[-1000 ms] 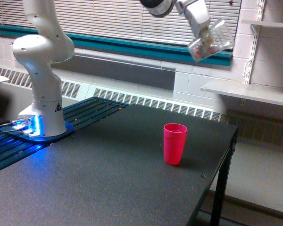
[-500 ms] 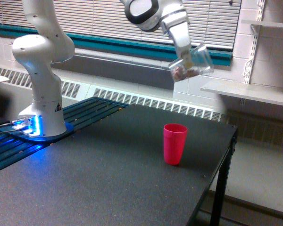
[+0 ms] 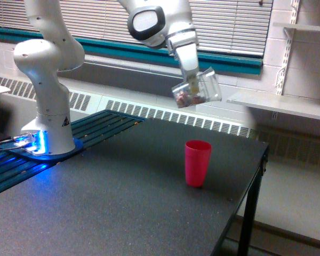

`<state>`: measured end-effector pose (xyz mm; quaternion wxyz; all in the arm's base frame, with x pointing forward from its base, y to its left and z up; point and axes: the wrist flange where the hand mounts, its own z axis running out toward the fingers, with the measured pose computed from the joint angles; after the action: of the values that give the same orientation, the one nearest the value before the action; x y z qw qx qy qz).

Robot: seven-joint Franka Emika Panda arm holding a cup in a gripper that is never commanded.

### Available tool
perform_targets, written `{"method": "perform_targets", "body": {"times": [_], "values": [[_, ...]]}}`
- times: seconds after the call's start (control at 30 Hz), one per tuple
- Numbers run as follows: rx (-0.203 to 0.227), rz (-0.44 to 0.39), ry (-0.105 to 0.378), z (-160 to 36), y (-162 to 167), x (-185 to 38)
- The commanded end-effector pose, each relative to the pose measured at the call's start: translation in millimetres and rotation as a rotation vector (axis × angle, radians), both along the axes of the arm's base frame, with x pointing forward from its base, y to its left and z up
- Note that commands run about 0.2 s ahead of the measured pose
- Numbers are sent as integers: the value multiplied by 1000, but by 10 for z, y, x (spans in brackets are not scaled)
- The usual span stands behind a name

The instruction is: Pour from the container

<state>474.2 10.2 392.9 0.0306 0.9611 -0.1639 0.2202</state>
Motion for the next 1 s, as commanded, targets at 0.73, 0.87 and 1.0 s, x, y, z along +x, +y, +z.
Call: {"method": "perform_targets", "body": {"times": [0.73,0.87,1.0], "values": [[-103,61,142,-531,10,-341],[-128,60,162,-571,24,-356],[-146,61,180,-614,39,-369]]}}
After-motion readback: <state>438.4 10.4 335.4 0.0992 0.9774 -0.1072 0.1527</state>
